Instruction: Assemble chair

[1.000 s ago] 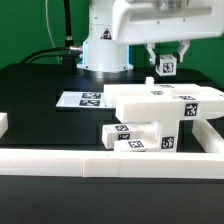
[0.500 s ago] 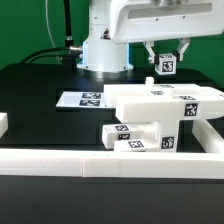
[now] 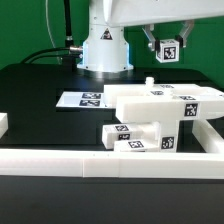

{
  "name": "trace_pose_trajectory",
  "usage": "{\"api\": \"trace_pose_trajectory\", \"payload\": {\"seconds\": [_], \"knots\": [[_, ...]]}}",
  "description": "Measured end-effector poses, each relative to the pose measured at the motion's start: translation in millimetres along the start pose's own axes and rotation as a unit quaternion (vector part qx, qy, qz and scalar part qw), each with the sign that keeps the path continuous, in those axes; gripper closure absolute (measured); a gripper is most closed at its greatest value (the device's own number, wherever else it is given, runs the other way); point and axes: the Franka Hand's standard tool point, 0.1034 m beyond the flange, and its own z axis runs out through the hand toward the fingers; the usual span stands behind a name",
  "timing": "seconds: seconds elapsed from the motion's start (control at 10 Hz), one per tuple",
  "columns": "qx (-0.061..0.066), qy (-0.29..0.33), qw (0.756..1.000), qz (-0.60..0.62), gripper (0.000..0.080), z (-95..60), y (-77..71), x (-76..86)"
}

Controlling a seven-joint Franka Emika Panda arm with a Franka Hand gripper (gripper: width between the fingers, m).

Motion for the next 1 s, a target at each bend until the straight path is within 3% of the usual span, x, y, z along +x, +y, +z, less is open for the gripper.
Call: {"api": "trace_pose_trajectory", "payload": {"seconds": [0.2,0.5,0.6,0.9,1.0], "knots": [[-0.001,0.007,0.999,-0.043,0.0515,-5.3,14.2,6.8],[-0.014,0.035,0.995,-0.092,0.0515,-17.2,27.4,57.6],[-0.016,0.033,0.993,-0.110,0.0515,-15.7,30.5,64.2],[-0.019,0.033,0.993,-0.112,0.0515,-13.7,31.1,64.1],[-0.052,0.042,0.984,-0.168,0.0515,-13.1,29.6,71.6]]}}
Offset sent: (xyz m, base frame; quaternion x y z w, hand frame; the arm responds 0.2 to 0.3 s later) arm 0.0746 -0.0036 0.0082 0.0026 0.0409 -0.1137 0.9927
